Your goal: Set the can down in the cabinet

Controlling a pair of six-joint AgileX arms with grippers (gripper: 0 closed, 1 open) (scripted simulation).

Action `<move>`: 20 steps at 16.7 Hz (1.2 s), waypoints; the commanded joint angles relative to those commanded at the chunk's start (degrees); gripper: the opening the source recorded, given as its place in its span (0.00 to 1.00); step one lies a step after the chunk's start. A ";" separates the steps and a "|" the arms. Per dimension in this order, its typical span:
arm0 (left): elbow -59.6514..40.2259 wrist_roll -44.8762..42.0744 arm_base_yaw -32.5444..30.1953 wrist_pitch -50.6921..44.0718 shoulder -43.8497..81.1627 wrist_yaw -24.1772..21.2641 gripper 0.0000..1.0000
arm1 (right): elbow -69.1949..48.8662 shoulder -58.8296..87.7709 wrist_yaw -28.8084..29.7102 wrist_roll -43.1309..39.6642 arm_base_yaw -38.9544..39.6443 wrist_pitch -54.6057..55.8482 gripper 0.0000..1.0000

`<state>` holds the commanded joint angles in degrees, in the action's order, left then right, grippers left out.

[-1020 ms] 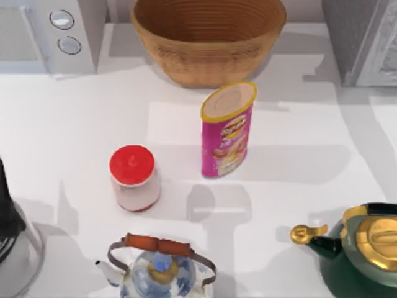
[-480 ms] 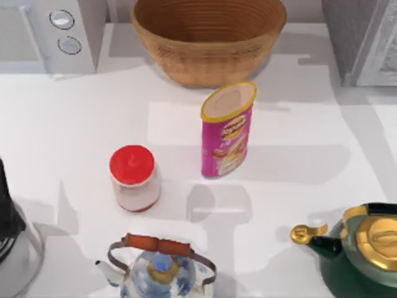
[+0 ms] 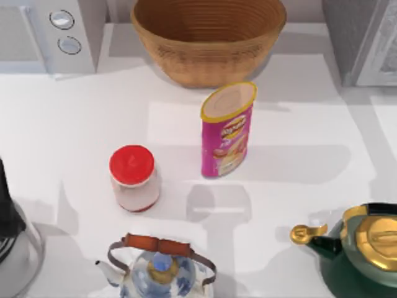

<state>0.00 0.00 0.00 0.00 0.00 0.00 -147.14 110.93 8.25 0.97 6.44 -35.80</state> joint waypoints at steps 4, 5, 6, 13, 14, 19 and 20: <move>0.00 0.00 0.00 0.00 0.00 0.00 1.00 | -9.66 7.50 -1.00 0.01 -0.80 -2.58 0.00; 0.00 0.00 0.00 0.00 0.00 0.00 1.00 | -10.62 8.32 -1.11 0.01 -0.90 -2.86 0.00; 0.00 0.00 0.00 0.00 0.00 0.00 1.00 | -10.90 8.57 -1.14 0.01 -0.93 -2.95 0.00; 0.00 0.00 0.00 0.00 0.00 0.00 1.00 | -10.90 8.57 -1.14 0.01 -0.93 -2.95 0.23; 0.00 0.00 0.00 0.00 0.00 0.00 1.00 | -10.90 8.57 -1.14 0.01 -0.93 -2.95 0.30; 0.00 0.00 0.00 0.00 0.00 0.00 1.00 | -10.90 8.57 -1.14 0.01 -0.93 -2.95 0.68; 0.00 0.00 0.00 0.00 0.00 0.00 1.00 | -10.90 8.57 -1.14 0.01 -0.93 -2.95 0.75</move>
<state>0.00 0.00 0.00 0.00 0.00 0.00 -158.04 119.50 7.11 0.98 5.51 -38.75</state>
